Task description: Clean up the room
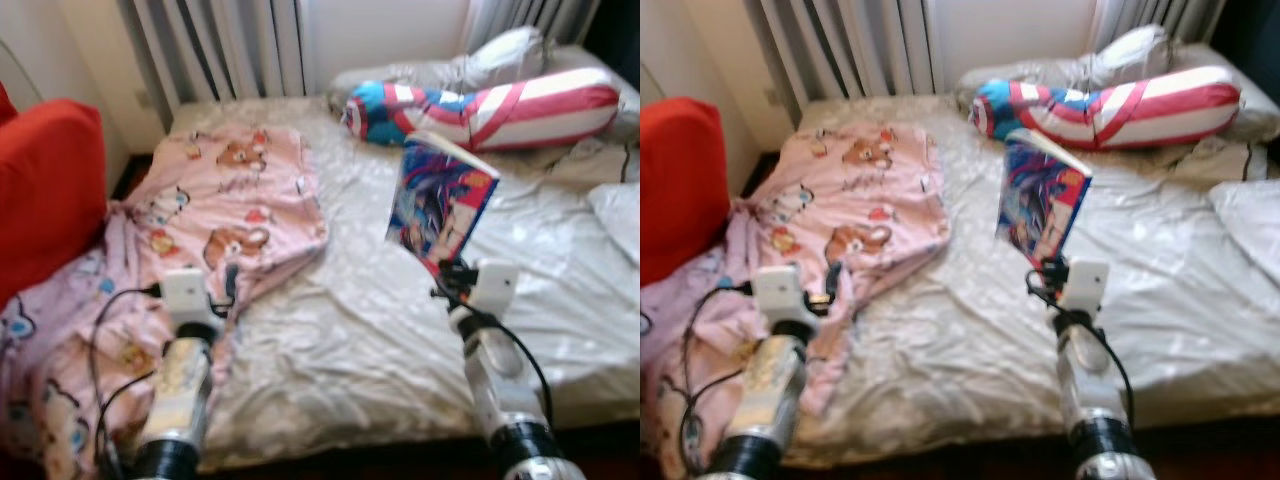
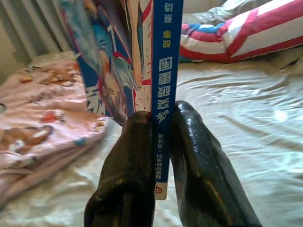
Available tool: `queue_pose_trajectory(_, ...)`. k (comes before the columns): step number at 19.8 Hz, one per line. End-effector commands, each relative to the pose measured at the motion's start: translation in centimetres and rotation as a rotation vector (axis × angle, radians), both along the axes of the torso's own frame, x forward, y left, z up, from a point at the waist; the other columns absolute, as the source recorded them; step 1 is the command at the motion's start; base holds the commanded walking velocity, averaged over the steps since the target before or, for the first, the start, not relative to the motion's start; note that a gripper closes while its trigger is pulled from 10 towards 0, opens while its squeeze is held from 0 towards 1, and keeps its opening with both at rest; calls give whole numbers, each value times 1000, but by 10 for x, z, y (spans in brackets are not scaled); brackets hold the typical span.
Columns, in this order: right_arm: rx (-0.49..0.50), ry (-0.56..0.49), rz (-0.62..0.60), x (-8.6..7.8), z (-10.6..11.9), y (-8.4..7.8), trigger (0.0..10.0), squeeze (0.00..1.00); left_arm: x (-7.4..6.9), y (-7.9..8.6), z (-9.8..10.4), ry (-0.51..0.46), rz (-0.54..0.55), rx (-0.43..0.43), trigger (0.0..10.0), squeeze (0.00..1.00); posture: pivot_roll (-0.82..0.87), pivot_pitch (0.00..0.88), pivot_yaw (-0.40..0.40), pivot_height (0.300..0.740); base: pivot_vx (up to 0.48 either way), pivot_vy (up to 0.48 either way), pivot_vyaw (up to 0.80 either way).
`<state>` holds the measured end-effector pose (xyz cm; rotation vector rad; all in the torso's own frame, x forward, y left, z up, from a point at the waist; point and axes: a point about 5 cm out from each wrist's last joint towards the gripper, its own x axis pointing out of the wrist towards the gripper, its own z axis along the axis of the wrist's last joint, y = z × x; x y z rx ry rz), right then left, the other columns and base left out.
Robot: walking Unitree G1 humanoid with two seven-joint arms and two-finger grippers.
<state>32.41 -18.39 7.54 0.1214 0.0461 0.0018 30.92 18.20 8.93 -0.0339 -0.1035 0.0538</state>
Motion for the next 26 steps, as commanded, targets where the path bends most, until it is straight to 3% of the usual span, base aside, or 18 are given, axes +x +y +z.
queue_pose_trajectory(1, -1, -54, -9, 5, 12, 0, 10000, 0, 1, 3, 2, 0, 3, 8, 10000, 0, -18, 23, 8, 740, 0, -416, 0)
queue_pose_trajectory(10, -14, -57, 1, 6, 12, 4, 10000, 0, 2, 0, 2, -3, -13, 8, 10000, 0, -17, 0, 9, 740, 0, -417, 0)
queue_pose_trajectory(13, -75, -84, 16, 5, 16, 5, 10000, 0, 3, -1, 3, -6, -17, 8, 10000, 0, -19, 0, 10, 740, 0, -416, 267)
queue_pose_trajectory(20, -35, -68, 18, 4, 13, 5, 10000, 0, 4, 1, 4, -8, -11, 7, 10000, 0, -19, 13, 8, 740, 0, -414, 229)
queue_pose_trajectory(26, -31, -67, 12, 3, 13, 3, 10000, 0, 3, 3, 4, -8, -21, -16, 10000, 0, -25, 37, 9, 740, 0, -44, 0)
